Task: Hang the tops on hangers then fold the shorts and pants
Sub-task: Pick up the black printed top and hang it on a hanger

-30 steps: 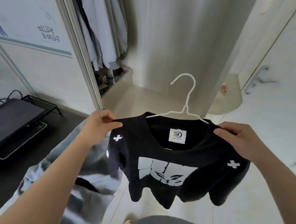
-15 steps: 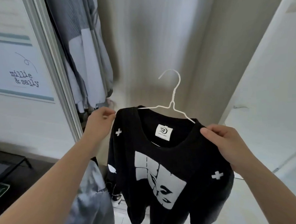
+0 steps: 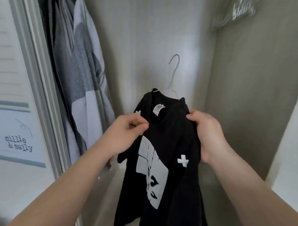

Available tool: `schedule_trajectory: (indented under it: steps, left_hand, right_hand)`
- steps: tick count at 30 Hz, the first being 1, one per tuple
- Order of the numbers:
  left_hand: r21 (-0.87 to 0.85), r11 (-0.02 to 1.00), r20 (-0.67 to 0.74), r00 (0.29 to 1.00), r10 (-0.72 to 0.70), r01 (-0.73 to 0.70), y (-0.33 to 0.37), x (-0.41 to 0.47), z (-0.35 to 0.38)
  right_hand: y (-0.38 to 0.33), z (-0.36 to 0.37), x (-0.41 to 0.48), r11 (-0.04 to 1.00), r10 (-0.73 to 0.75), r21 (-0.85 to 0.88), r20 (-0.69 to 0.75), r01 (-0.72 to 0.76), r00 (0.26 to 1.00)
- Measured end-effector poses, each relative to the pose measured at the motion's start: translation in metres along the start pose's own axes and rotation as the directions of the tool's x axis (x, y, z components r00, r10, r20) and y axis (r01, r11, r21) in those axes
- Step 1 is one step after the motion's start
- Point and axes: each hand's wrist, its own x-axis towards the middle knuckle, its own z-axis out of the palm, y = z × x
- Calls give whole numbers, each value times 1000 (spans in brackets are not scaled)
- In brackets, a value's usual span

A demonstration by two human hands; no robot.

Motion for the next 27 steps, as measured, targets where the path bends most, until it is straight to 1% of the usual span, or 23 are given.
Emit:
schedule_trajectory:
  steps: [4, 9, 11, 14, 16, 18, 21, 24, 27]
  left_hand:
    - [-10, 999, -7, 999, 32, -32, 23, 36, -22]
    - [-3, 995, -51, 994, 97, -97, 53, 68, -42]
    - [64, 993, -51, 993, 106, -102, 63, 81, -46]
    - [236, 970, -74, 994, 78, -59, 73, 106, -51]
    - [382, 924, -132, 987, 95, -38, 76, 129, -56]
    - [518, 855, -179, 976, 127, -17, 77, 154, -62]
    - [632, 775, -212, 963, 167, 5, 79, 188, -75]
    - [746, 665, -240, 949, 206, 45, 80, 213, -92]
    - [791, 607, -261, 940, 220, 78, 85, 233, -109]
  right_hand:
    - [-26, 37, 64, 984, -176, 38, 121, 173, 977]
    - [-61, 87, 130, 953, -298, 121, 217, 277, 929]
    - [-77, 109, 154, 936, -351, 109, 233, 334, 907]
    - [-105, 136, 193, 913, -407, 85, 247, 399, 879]
    - [-126, 149, 217, 897, -438, 77, 269, 435, 858]
    - [-148, 161, 237, 881, -469, 79, 281, 467, 837]
    - [-181, 177, 261, 852, -517, 85, 287, 516, 806]
    - [-212, 189, 282, 828, -551, 80, 295, 555, 781]
    - [-235, 198, 298, 789, -589, 15, 303, 614, 749]
